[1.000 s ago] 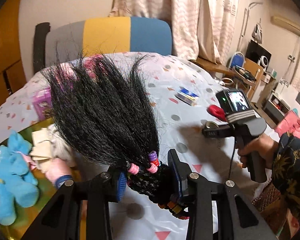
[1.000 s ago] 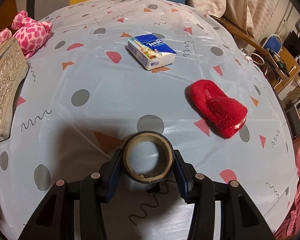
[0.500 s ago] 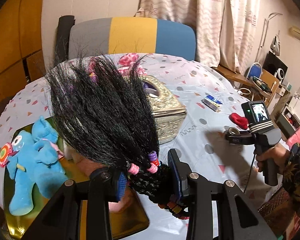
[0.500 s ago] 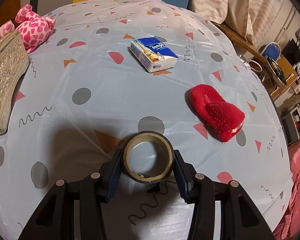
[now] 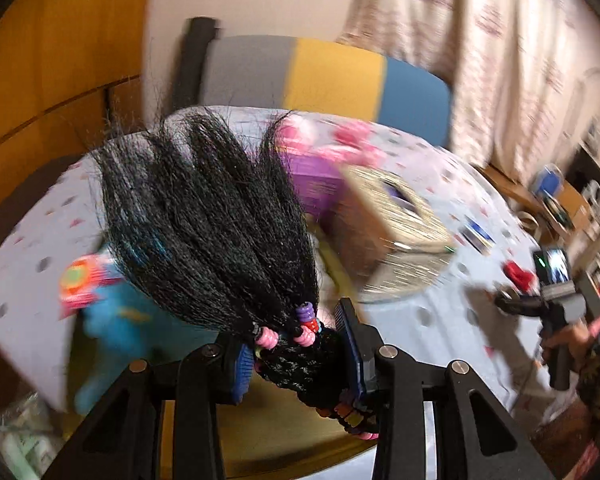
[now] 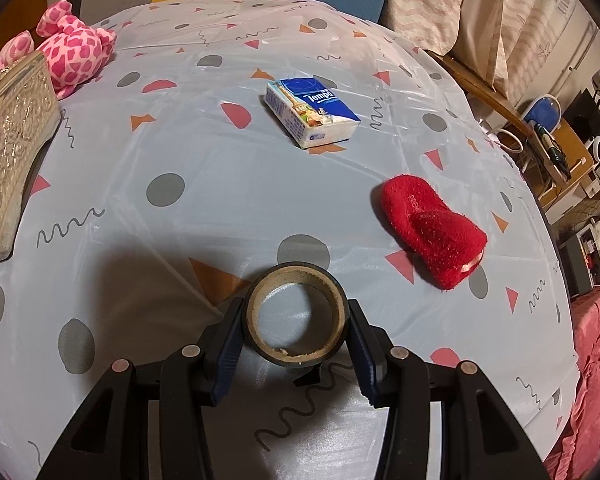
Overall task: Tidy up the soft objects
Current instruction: 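Carry the black-haired doll into the gold tray and open the left tool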
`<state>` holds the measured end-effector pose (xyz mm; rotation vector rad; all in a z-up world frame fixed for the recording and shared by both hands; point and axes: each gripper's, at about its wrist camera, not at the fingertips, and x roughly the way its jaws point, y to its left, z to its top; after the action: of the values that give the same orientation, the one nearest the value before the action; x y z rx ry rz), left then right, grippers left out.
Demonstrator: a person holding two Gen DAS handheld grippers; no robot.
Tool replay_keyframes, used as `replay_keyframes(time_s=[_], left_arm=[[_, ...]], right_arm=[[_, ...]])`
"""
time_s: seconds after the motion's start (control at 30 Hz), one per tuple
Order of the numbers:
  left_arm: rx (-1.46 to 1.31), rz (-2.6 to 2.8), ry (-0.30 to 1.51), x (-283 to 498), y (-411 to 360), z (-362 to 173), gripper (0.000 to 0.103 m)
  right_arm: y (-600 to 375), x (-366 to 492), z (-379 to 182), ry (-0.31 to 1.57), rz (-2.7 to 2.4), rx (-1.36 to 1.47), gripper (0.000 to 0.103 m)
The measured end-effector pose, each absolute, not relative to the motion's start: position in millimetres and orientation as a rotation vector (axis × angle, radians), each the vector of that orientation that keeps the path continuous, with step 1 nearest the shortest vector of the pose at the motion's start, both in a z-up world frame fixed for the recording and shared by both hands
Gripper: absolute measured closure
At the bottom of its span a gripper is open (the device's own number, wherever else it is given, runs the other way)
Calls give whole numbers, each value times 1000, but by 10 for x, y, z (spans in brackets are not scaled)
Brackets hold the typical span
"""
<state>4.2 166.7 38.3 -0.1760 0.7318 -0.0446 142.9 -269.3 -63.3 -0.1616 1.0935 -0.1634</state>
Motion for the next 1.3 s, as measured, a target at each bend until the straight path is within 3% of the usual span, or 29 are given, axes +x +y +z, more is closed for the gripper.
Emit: replay_keyframes(time_s=[0.3, 0.93, 1.0, 1.1, 1.3], left_arm=[[-301, 154, 740, -372, 2602, 267, 65], [-291, 51, 925, 21, 2230, -339, 64], [-275, 67, 931, 10, 2251, -369, 61], [-249, 72, 908, -23, 2255, -304, 49], [-236, 125, 851, -122, 2376, -130, 48]], right_arm=[[-2674, 1440, -629, 1092, -164, -186, 54], [-2647, 1424, -629, 1090, -166, -209, 54], [-2639, 1421, -629, 1090, -168, -212, 54], [-2633, 1420, -632, 1089, -169, -215, 54], [-2635, 1423, -632, 1089, -169, -217, 54]])
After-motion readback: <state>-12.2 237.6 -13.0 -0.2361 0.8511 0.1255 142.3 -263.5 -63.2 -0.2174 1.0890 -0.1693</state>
